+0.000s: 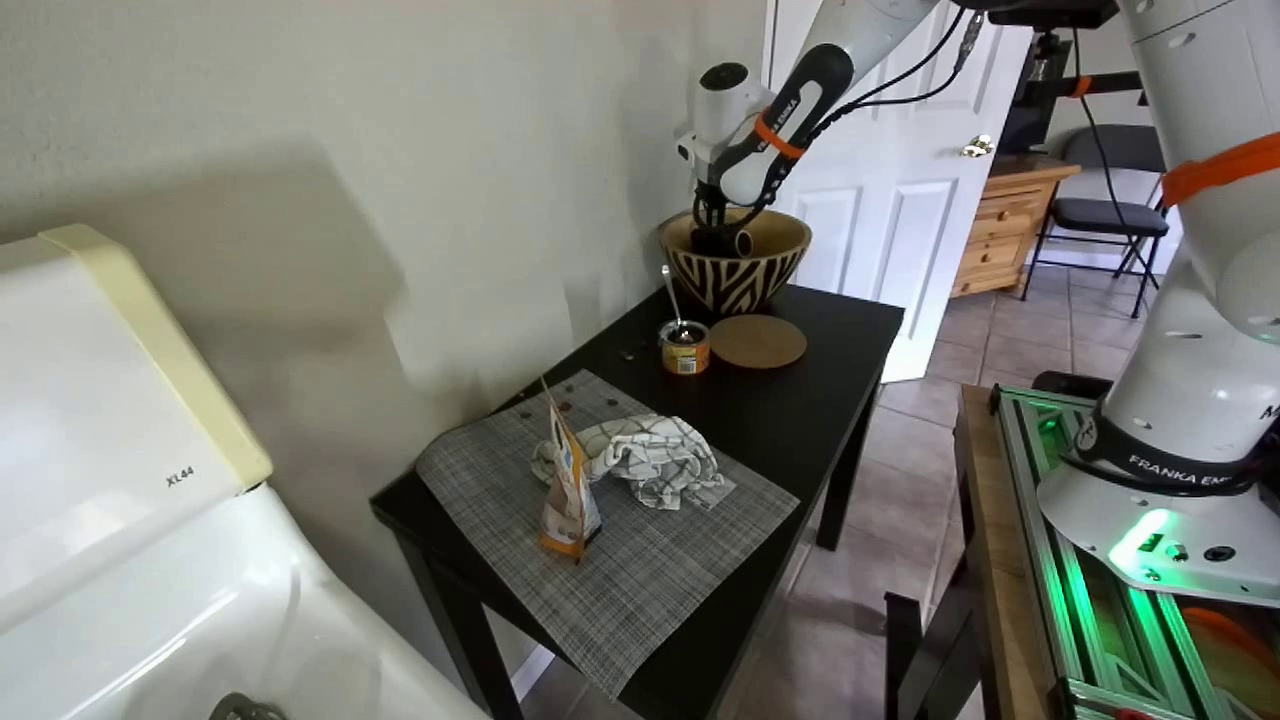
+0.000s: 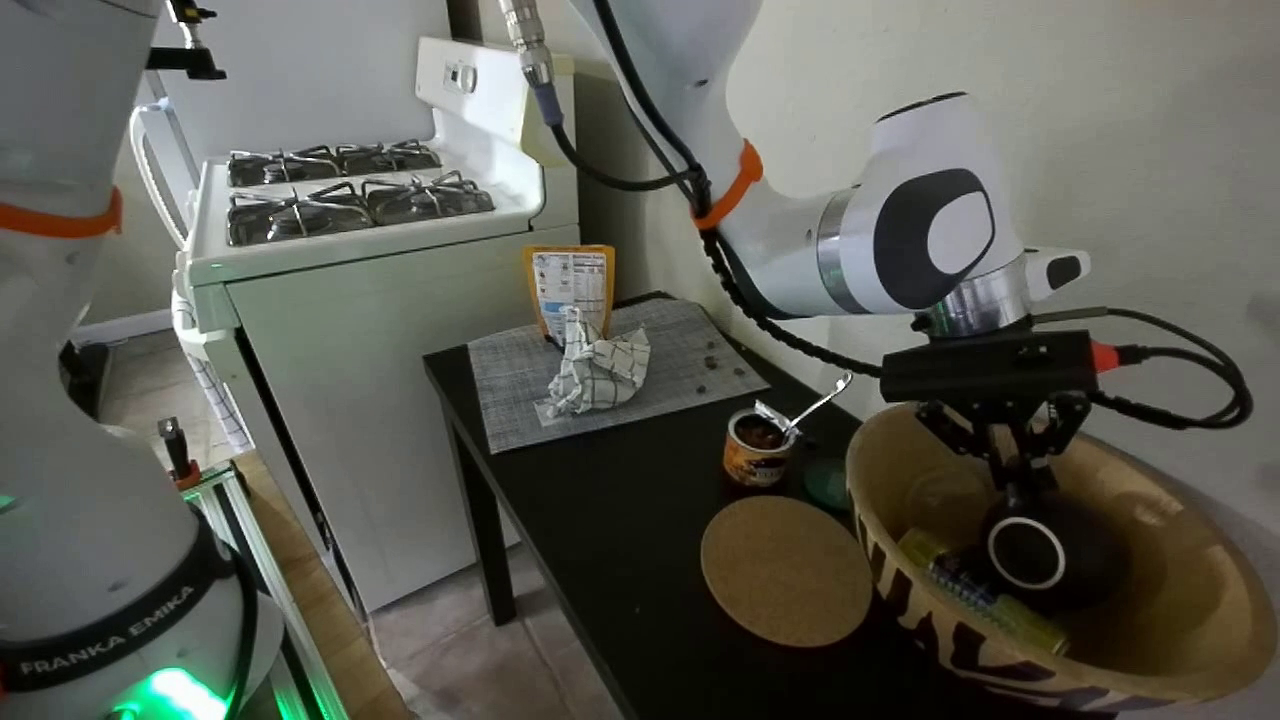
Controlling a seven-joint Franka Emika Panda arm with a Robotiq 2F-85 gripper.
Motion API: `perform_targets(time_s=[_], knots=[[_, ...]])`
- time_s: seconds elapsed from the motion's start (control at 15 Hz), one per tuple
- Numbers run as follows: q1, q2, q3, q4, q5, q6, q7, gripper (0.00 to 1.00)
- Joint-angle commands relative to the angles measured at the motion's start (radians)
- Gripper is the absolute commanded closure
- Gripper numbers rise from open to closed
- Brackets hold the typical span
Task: Move the mug to the table
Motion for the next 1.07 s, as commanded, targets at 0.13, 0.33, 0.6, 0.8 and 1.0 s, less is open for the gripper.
perform_targets(time_s=[0.13, 0.33, 0.6, 0.8, 1.0], knots=[[0.143, 0.05, -0.166, 0.014, -0.189, -0.009, 0.3, 0.95], [0.178, 0.074, -0.199, 0.021, -0.263, -0.031, 0.418, 0.95], [0.184, 0.082, -0.198, 0.028, -0.334, -0.073, 0.509, 0.39], [0.17, 0.085, -0.181, 0.037, -0.374, -0.113, 0.549, 0.17], [0.136, 0.089, -0.145, 0.042, -0.389, -0.112, 0.534, 0.47]])
